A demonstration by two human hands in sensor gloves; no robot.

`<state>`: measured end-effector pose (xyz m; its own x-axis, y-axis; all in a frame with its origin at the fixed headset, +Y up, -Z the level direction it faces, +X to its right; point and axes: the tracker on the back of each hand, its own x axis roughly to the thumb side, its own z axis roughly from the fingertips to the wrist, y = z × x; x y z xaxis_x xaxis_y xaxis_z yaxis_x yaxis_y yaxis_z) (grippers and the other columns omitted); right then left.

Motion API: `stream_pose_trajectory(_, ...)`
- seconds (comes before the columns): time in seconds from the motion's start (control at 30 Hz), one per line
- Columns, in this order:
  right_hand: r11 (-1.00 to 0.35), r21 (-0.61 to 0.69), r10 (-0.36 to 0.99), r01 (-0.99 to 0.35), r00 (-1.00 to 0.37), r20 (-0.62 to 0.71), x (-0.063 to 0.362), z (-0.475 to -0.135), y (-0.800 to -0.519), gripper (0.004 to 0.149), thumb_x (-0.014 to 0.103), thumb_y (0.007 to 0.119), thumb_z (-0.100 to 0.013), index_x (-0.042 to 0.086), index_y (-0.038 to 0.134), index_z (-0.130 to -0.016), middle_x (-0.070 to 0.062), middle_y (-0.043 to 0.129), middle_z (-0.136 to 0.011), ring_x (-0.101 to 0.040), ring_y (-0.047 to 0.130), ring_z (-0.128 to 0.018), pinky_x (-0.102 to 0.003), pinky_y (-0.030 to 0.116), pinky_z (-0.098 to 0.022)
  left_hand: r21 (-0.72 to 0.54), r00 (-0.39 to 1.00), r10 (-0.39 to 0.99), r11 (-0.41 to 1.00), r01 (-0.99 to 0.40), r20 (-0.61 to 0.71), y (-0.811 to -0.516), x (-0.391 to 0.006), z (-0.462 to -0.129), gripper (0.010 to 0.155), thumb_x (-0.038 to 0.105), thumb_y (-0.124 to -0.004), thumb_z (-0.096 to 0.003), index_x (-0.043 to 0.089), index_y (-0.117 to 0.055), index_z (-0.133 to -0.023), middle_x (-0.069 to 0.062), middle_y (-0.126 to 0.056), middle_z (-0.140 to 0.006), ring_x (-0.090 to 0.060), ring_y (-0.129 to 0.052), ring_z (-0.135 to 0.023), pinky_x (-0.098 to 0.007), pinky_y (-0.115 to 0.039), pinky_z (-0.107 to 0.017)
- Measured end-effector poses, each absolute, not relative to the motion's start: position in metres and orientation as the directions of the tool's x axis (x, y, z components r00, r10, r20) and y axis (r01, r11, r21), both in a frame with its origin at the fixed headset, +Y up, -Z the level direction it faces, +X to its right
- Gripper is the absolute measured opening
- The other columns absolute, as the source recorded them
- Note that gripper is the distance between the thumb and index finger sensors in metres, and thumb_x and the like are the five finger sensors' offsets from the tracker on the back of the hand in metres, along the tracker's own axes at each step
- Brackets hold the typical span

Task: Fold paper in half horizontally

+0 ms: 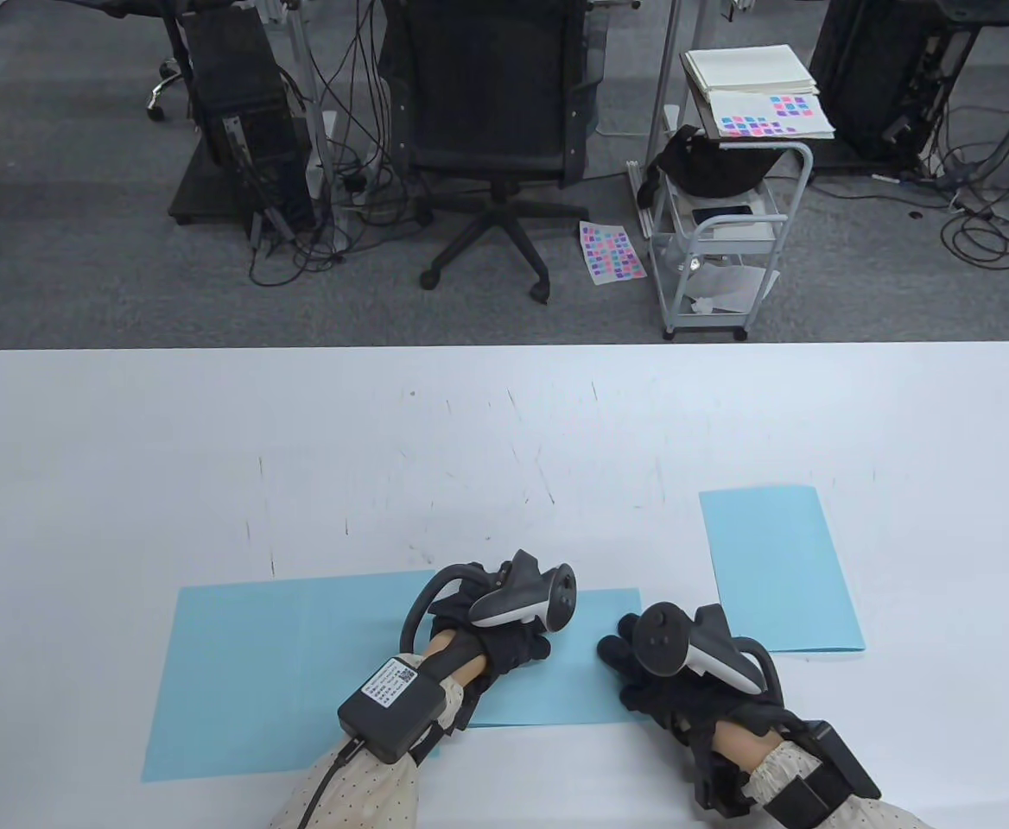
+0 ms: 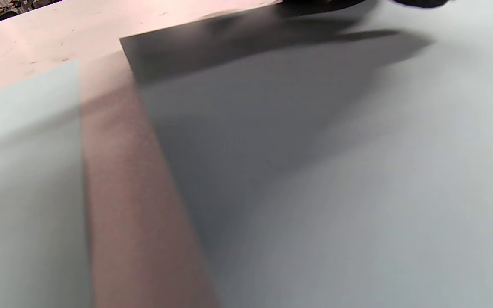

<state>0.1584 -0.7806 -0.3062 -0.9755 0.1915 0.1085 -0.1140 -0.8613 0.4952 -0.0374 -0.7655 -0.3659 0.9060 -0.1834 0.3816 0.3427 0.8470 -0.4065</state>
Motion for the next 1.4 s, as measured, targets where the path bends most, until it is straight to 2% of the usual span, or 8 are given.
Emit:
stream_pose_trajectory(0.6, -0.864, 0.492, 0.181, -0.110, -0.978, 0.100, 0.158, -0.305, -0.781, 0.062, 0.044, 0.068, -0.048, 0.051, 0.038, -0.101, 0.022, 0.020, -0.115, -0.029, 0.009, -0.107, -0.063, 0.012, -0.074, -0.445, 0.936, -0.173, 0.843, 0.302, 0.308, -0.771, -0.079, -0.364, 0.065, 0.061, -0.064, -0.0367, 0.069, -0.035, -0.095, 0.043, -0.033, -0.111, -0.005, -0.035, -0.117, -0.046, -0.039, -0.090)
stream_pose_trajectory(1.4, -0.864, 0.490, 0.180, -0.112, -0.979, 0.093, 0.158, -0.304, -0.781, 0.062, 0.044, 0.068, -0.048, 0.052, 0.038, -0.101, 0.022, 0.020, -0.115, -0.028, 0.009, -0.107, -0.063, 0.013, -0.074, -0.501, 0.962, -0.153, 0.829, 0.250, 0.226, -0.771, -0.116, -0.364, 0.064, 0.061, -0.064, -0.0365, 0.070, -0.037, -0.093, 0.044, -0.034, -0.110, -0.005, -0.036, -0.116, -0.046, -0.040, -0.089)
